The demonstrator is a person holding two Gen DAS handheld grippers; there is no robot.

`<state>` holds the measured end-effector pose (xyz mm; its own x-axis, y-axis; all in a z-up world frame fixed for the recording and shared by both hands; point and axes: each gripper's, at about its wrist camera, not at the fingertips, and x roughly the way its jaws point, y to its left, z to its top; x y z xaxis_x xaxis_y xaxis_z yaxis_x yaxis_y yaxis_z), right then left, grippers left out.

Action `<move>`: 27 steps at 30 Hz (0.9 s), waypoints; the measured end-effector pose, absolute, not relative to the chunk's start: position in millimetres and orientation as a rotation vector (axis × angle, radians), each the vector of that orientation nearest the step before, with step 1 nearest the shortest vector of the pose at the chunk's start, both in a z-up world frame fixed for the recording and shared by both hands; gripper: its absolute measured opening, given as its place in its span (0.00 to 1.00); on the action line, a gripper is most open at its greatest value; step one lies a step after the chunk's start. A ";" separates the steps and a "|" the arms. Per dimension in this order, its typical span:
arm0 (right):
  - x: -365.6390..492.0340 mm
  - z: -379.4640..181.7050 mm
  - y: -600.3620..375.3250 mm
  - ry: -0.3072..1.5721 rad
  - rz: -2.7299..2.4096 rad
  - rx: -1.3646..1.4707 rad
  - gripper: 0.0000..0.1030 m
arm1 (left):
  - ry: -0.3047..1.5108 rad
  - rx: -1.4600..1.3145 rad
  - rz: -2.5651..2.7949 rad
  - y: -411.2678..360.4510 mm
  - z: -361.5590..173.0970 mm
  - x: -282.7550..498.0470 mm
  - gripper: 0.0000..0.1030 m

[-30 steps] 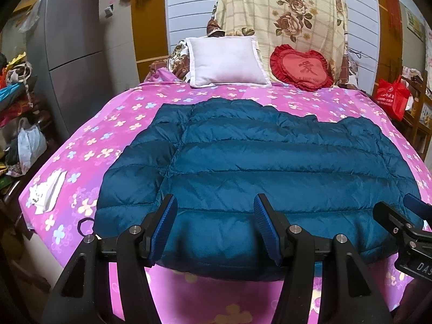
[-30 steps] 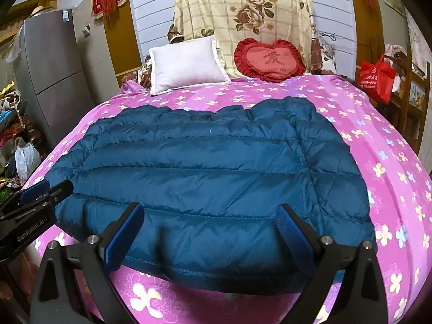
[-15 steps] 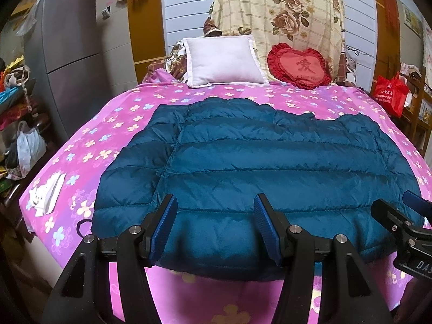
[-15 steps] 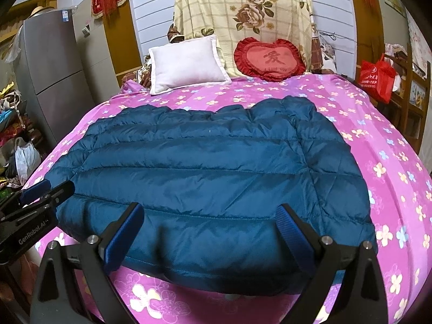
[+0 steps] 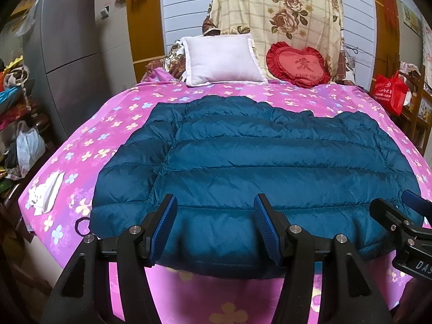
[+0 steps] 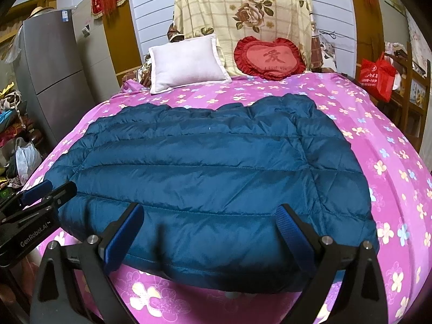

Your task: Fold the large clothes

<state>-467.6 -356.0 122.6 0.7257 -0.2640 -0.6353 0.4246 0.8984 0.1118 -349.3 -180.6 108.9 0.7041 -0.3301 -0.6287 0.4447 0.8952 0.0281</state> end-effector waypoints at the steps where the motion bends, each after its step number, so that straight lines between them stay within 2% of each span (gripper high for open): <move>1: -467.8 122.5 -356.0 0.657 -0.386 0.260 0.97 | 0.663 0.185 -0.435 -181.2 108.5 -349.4 0.38; 27: -465.0 118.8 -355.2 0.667 -0.383 0.265 0.97 | 0.676 0.185 -0.443 -189.2 103.4 -352.2 0.38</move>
<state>-465.0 -355.2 118.8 0.7199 -0.2586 -0.6441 0.4258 0.8974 0.1156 -352.2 -189.2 103.4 0.6914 -0.3353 -0.6399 0.4532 0.8911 0.0228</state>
